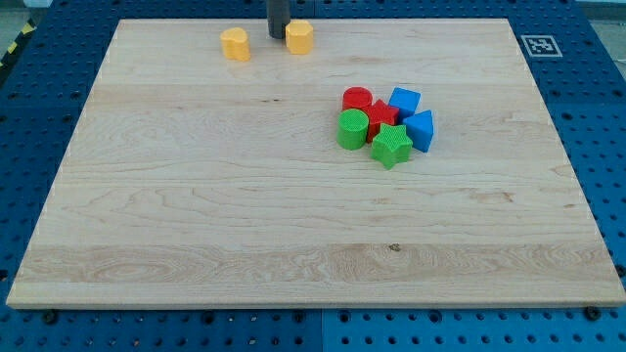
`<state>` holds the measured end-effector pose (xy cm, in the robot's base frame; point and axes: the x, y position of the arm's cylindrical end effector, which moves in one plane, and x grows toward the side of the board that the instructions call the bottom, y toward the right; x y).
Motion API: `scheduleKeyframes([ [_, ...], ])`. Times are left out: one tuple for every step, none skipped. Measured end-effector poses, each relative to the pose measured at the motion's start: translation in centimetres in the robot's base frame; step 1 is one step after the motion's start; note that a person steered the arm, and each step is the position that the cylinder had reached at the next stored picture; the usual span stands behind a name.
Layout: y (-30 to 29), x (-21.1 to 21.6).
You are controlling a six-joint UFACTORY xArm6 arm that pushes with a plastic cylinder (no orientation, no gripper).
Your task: Push the yellow heart into the red circle
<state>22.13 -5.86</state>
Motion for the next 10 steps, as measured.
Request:
scheduleKeyframes([
  [-4.9, 0.9],
  [-7.0, 1.6],
  [-6.9, 2.5],
  [-7.8, 5.8],
  [-10.7, 6.9],
  [-12.5, 8.5],
  [-11.7, 9.4],
  [-9.5, 9.4],
  [-8.0, 9.5],
  [-7.9, 9.8],
])
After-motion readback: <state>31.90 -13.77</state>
